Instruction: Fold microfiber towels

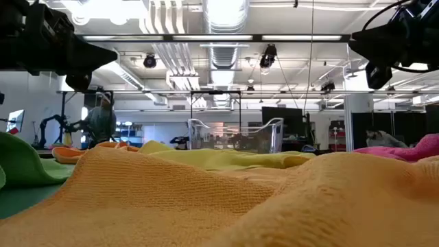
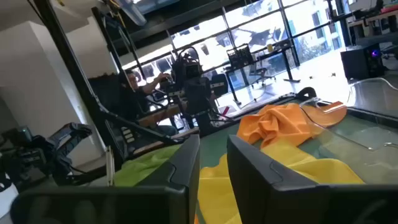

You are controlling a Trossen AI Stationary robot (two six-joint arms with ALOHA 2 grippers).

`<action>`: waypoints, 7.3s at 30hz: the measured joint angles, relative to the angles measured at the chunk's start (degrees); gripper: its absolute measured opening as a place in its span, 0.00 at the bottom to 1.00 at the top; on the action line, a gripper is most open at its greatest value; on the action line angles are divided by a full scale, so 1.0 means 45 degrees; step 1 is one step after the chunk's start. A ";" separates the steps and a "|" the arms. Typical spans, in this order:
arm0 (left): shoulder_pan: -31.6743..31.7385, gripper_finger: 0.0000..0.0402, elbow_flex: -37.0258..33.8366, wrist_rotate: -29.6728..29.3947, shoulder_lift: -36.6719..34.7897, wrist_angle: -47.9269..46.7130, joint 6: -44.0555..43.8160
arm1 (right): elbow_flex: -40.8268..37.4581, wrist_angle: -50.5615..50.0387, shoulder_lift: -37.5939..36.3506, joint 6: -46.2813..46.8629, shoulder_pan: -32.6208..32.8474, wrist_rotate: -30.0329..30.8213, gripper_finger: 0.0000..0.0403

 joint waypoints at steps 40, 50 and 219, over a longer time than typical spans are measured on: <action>0.0004 0.00 -0.0001 0.0001 0.0170 0.0000 -0.0002 | -0.0003 -0.0277 0.0253 0.0000 -0.1644 -0.0090 0.18; 0.0003 0.00 0.0000 0.0001 0.0170 0.0000 0.0000 | -0.0003 -0.0277 0.0253 0.0000 -0.1644 -0.0085 0.18; 0.0004 0.00 0.0003 -0.0004 0.0393 0.0475 -0.0067 | 1.1033 -0.7420 1.9623 -0.3484 0.1917 -0.0658 0.26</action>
